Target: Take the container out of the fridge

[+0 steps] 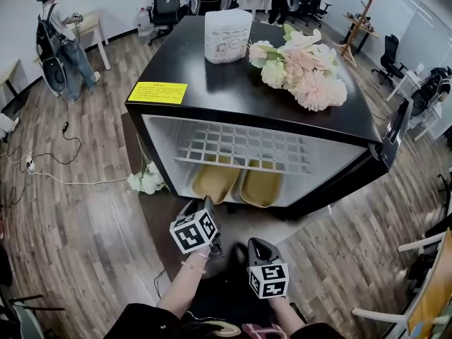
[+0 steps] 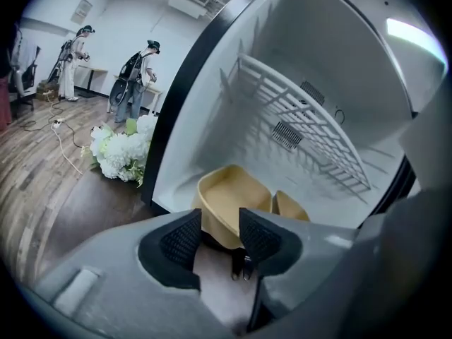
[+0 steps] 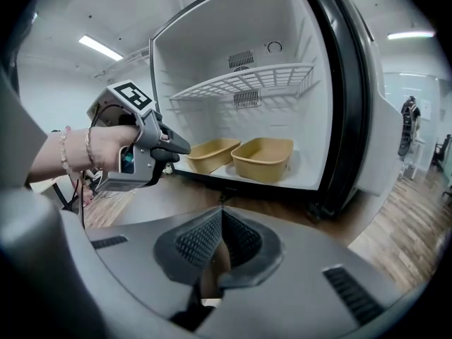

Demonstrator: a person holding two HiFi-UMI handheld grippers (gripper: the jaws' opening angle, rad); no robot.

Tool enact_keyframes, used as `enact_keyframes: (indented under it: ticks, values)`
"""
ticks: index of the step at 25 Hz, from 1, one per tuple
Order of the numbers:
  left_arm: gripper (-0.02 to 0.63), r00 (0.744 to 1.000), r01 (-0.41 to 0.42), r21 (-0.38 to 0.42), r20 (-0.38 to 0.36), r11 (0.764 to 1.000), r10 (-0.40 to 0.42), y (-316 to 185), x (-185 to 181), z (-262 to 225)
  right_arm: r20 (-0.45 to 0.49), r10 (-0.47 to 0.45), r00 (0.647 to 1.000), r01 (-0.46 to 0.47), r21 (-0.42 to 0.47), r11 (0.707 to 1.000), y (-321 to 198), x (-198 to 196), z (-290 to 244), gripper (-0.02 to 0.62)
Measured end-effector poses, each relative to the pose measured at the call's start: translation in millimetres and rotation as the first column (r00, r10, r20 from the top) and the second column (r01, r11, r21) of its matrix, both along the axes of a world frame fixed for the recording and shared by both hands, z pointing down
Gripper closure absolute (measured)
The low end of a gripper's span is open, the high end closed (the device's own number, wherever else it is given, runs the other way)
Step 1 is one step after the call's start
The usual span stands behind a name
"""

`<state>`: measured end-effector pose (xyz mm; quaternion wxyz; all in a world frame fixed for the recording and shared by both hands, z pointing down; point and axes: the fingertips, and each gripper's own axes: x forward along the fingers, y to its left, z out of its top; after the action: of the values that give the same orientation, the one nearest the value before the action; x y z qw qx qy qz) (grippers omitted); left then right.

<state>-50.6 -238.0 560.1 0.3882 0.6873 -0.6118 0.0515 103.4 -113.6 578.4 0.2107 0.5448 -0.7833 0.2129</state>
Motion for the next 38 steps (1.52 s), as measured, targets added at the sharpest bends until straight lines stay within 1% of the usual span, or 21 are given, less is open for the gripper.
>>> enact_keyframes:
  ticks: [3,8,11,14,19,23,25,28,29,33,38]
  values:
    - [0.451,0.999,0.049,-0.045,0.009,0.998,-0.048,-8.2,-3.2,6.7,-0.003,0.003,1.0,-0.003,-0.007,1.0,-4.5,5.0,-0.8,0.588]
    - [0.451,0.992,0.122,-0.112,0.008,0.986,-0.122,-17.9,-7.2,17.9,0.008,0.005,1.0,-0.005,-0.007,1.0,-12.9,11.1,-5.2,0.588]
    - [0.451,0.986,0.165,-0.159,0.018,0.973,-0.164,-24.4,-6.6,23.4,0.037,0.009,0.999,-0.009,-0.006,1.0,-21.1,13.5,-9.0,0.588]
    - [0.451,0.979,0.203,-0.197,0.045,0.959,-0.198,-26.7,-7.8,28.2,0.04,-0.006,0.999,0.006,-0.002,1.0,-27.8,13.1,-12.1,0.588]
    - [0.453,0.968,0.25,-0.243,0.035,0.937,-0.249,-25.4,-10.3,37.7,0.046,-0.009,0.999,0.009,0.004,1.0,-35.4,17.4,-14.8,0.588]
    - [0.457,0.959,0.281,-0.255,0.046,0.925,-0.279,-25.5,-12.5,39.7,0.057,-0.003,0.998,0.003,0.008,1.0,-40.2,23.2,-16.5,0.588]
    - [0.485,0.955,0.297,-0.261,0.056,0.919,-0.292,-25.7,-13.4,40.2,0.061,-0.002,0.998,0.001,0.009,1.0,-42.6,26.1,-16.5,0.588]
    - [0.553,0.947,0.321,-0.274,0.077,0.907,-0.312,-23.0,-17.0,42.5,0.07,0.0,0.998,-0.001,0.008,1.0,-44.3,29.1,-16.1,0.588]
    - [0.561,0.946,0.325,-0.276,0.077,0.905,-0.316,-22.4,-17.8,42.8,0.074,0.002,0.997,-0.002,0.008,1.0,-44.8,30.0,-16.0,0.588]
    - [0.574,0.941,0.338,-0.262,0.071,0.904,-0.331,-23.1,-20.9,39.0,0.084,0.0,0.996,-0.001,0.011,1.0,-48.0,33.9,-16.6,0.588]
    - [0.581,0.924,0.383,-0.234,0.089,0.893,-0.373,-20.9,-28.6,33.2,0.096,-0.009,0.995,0.008,0.017,1.0,-50.6,35.7,-17.0,0.588]
